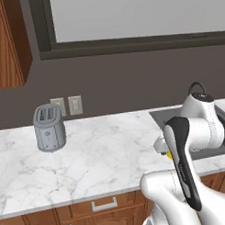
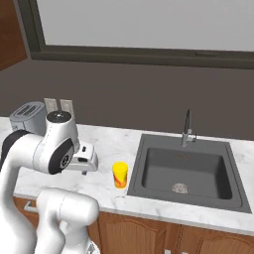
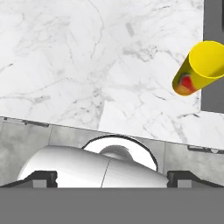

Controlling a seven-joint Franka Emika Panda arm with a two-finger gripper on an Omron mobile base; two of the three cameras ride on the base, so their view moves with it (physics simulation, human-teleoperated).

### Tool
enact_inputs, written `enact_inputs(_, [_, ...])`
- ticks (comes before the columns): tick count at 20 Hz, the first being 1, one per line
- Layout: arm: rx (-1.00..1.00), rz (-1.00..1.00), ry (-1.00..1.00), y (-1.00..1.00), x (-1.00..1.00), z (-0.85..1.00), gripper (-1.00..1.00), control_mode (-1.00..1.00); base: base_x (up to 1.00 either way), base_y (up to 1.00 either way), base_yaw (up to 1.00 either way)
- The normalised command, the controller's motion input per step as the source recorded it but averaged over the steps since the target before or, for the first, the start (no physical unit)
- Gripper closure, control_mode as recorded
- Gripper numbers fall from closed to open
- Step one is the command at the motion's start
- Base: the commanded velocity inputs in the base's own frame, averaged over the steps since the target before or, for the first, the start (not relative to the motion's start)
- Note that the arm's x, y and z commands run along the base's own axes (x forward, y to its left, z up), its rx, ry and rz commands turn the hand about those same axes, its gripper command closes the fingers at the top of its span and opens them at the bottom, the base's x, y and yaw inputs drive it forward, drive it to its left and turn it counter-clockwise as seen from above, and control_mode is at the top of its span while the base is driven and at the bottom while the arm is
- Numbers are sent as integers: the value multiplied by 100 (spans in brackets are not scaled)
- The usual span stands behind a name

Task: Pick the cup and bowl from the counter and place them on the counter next to the sink.

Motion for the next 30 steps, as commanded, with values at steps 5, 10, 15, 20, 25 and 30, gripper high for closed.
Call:
enact_inputs(5, [0, 0, 0, 0, 0, 0, -100, 100, -70, 4, 0])
enact_inputs(10, [0, 0, 0, 0, 0, 0, -100, 100, -100, 30, 0])
enact_inputs(15, [0, 0, 0, 0, 0, 0, -100, 100, -95, 52, 19])
enact_inputs(20, [0, 0, 0, 0, 0, 0, -100, 100, -25, 58, 52])
enact_inputs(25, [0, 0, 0, 0, 0, 0, -100, 100, 0, 39, 86])
enact_inputs(30, [0, 0, 0, 0, 0, 0, -100, 100, -2, 10, 95])
